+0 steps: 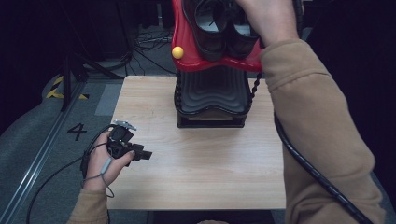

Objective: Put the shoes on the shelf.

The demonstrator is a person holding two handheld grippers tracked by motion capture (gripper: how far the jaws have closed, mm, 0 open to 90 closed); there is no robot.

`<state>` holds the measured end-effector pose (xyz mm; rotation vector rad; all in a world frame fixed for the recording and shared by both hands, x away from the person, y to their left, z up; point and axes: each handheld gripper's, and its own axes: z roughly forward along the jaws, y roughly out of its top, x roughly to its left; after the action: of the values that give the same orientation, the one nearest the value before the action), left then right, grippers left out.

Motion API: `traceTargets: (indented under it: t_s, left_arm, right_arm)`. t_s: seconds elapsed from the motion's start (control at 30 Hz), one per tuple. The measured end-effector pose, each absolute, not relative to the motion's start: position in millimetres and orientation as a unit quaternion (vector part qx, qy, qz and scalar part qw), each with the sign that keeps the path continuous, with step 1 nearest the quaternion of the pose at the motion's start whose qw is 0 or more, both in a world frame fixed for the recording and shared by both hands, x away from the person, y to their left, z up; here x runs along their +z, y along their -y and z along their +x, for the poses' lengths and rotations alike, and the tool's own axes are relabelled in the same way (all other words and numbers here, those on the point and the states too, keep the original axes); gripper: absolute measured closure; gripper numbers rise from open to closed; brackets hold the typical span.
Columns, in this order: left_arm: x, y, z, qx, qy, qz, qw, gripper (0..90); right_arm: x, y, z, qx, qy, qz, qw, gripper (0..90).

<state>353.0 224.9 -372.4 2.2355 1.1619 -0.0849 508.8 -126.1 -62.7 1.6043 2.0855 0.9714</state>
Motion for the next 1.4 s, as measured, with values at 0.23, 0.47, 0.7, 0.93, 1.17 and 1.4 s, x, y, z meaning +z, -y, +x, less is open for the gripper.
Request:
traceTargets:
  t_s: [0.23, 0.47, 0.7, 0.93, 1.17, 1.4]
  left_arm:
    - [-368, -223, 345, -0.022, -0.44, 0.846, 0.299, 49.7]
    - [-365, -223, 338, -0.017, -0.445, 0.845, 0.297, 49.2]
    - [-363, -222, 337, -0.014, -0.445, 0.846, 0.293, 48.7]
    - [-364, -216, 340, -0.012, -0.441, 0.85, 0.288, 48.6]
    - [-364, -216, 335, -0.009, -0.443, 0.85, 0.285, 48.6]
    - [-364, -218, 333, -0.008, -0.449, 0.847, 0.284, 48.5]
  right_arm:
    - [-61, 168, 468, 0.339, -0.785, 0.485, 0.185, 40.1]
    - [-71, 212, 433, 0.35, -0.798, 0.455, 0.184, 39.4]
    - [-84, 252, 412, 0.35, -0.804, 0.443, 0.189, 36.6]
    - [-109, 279, 400, 0.344, -0.814, 0.43, 0.184, 36.4]
    - [-143, 293, 397, 0.355, -0.825, 0.408, 0.164, 35.9]
    - [-182, 299, 395, 0.356, -0.841, 0.378, 0.155, 35.5]
